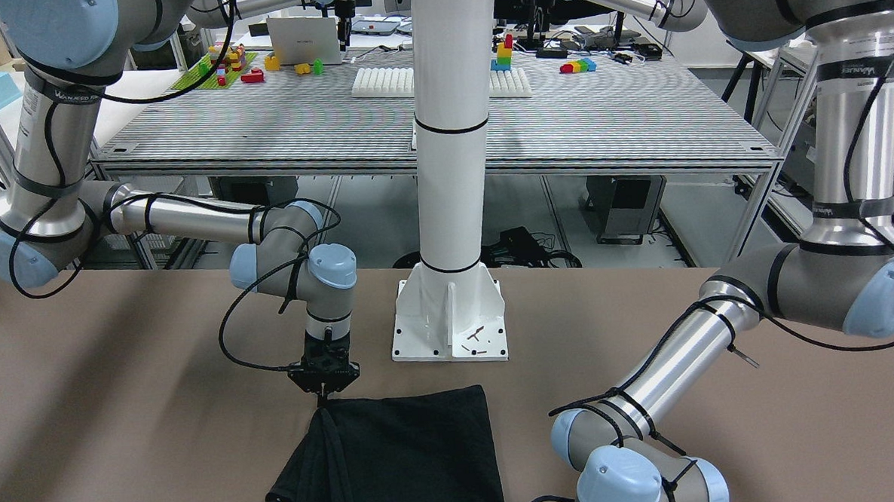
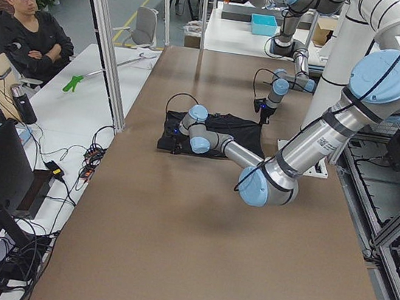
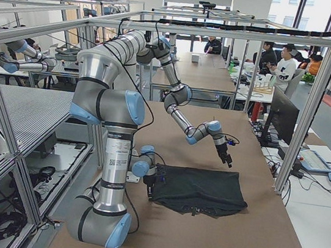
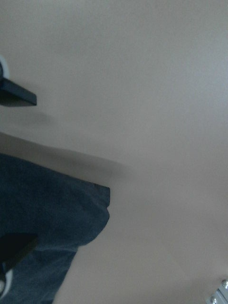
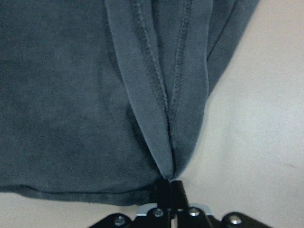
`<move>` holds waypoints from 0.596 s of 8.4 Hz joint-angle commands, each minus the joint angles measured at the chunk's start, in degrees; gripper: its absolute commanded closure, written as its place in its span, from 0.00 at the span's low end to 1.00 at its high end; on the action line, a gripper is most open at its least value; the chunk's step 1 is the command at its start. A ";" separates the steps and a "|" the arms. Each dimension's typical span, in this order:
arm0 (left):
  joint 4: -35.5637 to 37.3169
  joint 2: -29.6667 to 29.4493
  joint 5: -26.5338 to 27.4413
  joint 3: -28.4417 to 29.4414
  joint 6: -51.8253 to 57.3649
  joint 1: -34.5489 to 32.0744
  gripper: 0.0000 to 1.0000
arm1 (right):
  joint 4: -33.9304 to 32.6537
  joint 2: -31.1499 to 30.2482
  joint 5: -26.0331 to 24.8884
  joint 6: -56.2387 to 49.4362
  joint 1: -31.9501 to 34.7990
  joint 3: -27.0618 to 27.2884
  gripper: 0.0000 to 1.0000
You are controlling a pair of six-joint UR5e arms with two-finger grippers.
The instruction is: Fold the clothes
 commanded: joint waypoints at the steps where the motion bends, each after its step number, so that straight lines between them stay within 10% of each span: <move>1: 0.16 -0.12 0.03 -0.13 -0.84 -0.05 0.06 | -0.22 0.18 -0.34 3.34 0.75 2.51 0.05; 5: 0.25 -0.12 -0.24 -0.13 -1.11 -0.05 0.06 | -15.29 10.19 11.87 -13.60 14.37 6.51 0.05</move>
